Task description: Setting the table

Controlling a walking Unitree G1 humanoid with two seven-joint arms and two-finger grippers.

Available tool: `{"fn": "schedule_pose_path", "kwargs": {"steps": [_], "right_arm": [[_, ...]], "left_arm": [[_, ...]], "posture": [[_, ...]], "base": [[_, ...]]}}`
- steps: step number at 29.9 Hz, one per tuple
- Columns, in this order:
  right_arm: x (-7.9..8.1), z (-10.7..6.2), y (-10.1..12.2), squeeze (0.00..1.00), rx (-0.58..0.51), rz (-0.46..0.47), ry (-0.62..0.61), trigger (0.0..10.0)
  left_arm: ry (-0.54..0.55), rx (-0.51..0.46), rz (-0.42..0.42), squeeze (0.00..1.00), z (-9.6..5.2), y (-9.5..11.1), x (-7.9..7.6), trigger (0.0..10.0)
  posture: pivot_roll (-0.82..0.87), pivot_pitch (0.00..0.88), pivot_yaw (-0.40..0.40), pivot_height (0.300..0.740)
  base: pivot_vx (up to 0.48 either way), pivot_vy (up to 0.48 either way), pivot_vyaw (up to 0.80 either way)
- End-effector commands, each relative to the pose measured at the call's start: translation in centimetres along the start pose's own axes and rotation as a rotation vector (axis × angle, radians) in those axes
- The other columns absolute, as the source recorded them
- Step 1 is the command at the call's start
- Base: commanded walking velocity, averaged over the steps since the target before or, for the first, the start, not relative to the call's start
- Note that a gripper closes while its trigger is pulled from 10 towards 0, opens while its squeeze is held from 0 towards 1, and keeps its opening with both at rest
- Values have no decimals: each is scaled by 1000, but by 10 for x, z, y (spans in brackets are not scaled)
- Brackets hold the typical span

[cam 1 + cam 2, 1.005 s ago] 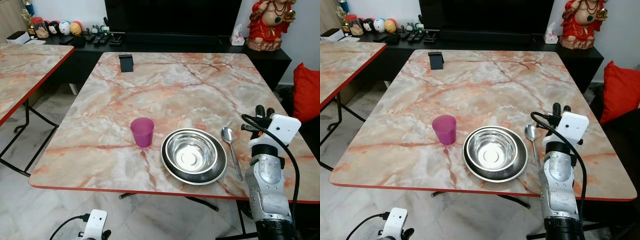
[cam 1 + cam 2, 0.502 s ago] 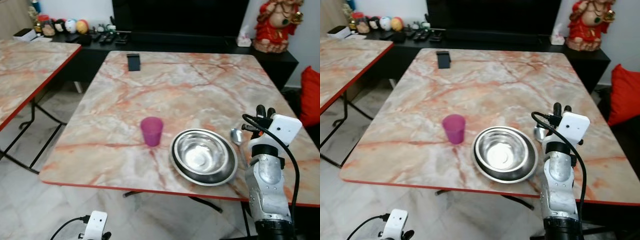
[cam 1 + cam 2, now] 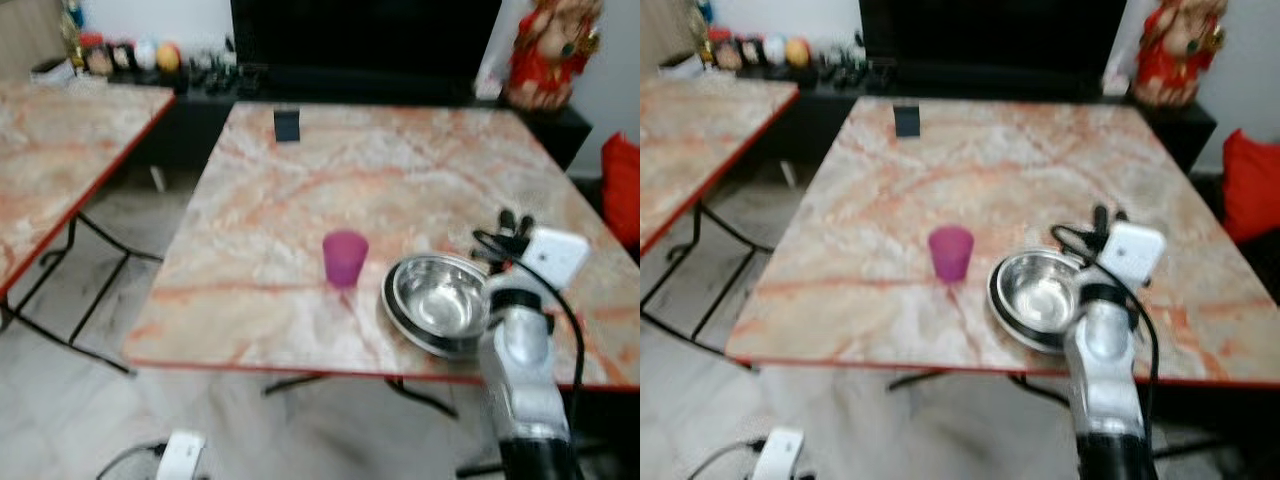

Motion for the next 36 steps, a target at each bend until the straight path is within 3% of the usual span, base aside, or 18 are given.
{"fn": "schedule_pose_path", "kwargs": {"steps": [1, 13, 22, 36], "right_arm": [[-5, 1, -1, 0, 6, -8, -19, 10000], [-1, 5, 2, 0, 0, -7, 0, 10000], [-4, 6, 4, 0, -11, -19, 1, 10000], [-2, 7, 4, 0, -21, -11, 0, 10000]], "left_arm": [[-15, 15, 7, 0, 0, -2, -6, 10000], [-17, -2, -6, 0, 3, 7, -12, 10000], [-5, 4, -4, 0, 2, 5, -4, 10000], [-18, -10, 5, 0, 5, 15, -11, 10000]], "posture": [[15, 0, -6, 740], [4, 0, -8, 740], [-12, 0, 6, 740], [-15, 0, 8, 740]], "base": [[0, 322, 0], [0, 322, 0], [0, 321, 0], [0, 321, 0]]}}
Point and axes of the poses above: a point about 5 cm out from each wrist's last joint towards the gripper, its own z axis pointing out of the wrist towards the gripper, its own y axis along the axis of the wrist's last joint, x = y × z, the point moved 1 cm from there along z, pointing out of the wrist towards the gripper, and after that the axes turned 8 degrees about z, right-handed, at the moved point
